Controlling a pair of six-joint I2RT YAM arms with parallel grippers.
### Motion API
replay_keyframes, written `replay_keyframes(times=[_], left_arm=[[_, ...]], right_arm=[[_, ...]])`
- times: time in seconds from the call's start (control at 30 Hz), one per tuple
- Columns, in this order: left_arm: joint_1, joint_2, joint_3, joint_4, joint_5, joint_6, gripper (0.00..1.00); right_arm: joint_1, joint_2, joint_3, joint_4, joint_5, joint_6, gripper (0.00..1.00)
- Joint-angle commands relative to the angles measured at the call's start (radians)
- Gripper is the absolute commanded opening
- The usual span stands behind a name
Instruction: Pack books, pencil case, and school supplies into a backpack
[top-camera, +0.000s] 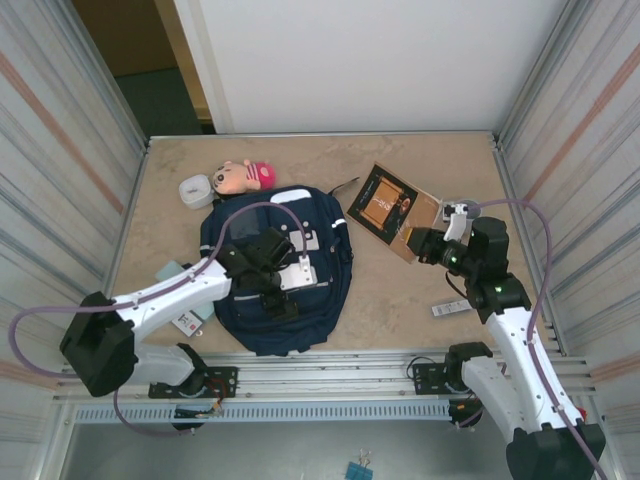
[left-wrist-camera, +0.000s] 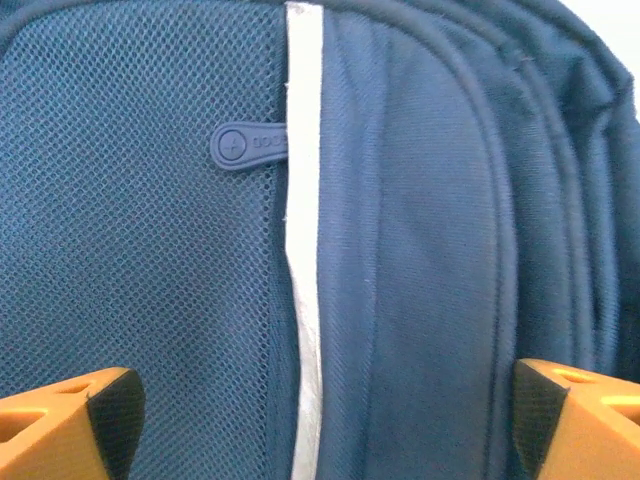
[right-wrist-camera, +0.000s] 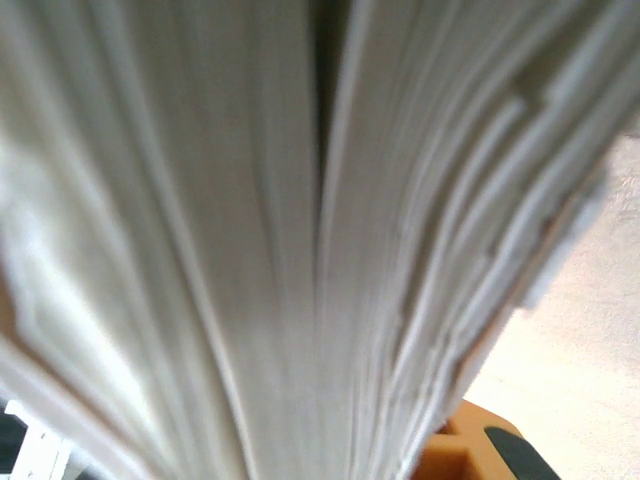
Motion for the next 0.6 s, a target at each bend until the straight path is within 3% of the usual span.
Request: replay_keyframes(times=[0.0,0.27,0.37,0.43,0.5,0.57], left_arm=[[-0.005,0.026,-0.021,0.068,-0.069,0.001,0.94],[-0.015,0.058,-0.052,0.111,-0.045,-0.025,0.97],[-0.026,0.056,-0.076,0.143,-0.099,-0.033,0.94],[-0.032,0.064,-0.086,0.16,-0.135,-0.037,0.73],[-0.042,0.069,-0.078,0.167,-0.167,-0.043,0.4],[-0.066,0.056,-0.05,0.169,-0.159,-0.045,0.18]], right_arm=[[0.003,-0.011,0.053,0.042,0.005,-0.029,0.0],[0.005,-0.032,0.04,0.042,0.011,-0.024,0.0],[0.004,-0.037,0.035,0.042,0.016,-0.02,0.0],[0.004,-0.041,0.031,0.043,0.022,-0.012,0.0],[0.0,-0.043,0.03,0.041,0.049,0.02,0.0],[-0.031,-0.029,0.04,0.024,0.053,0.061,0.0]])
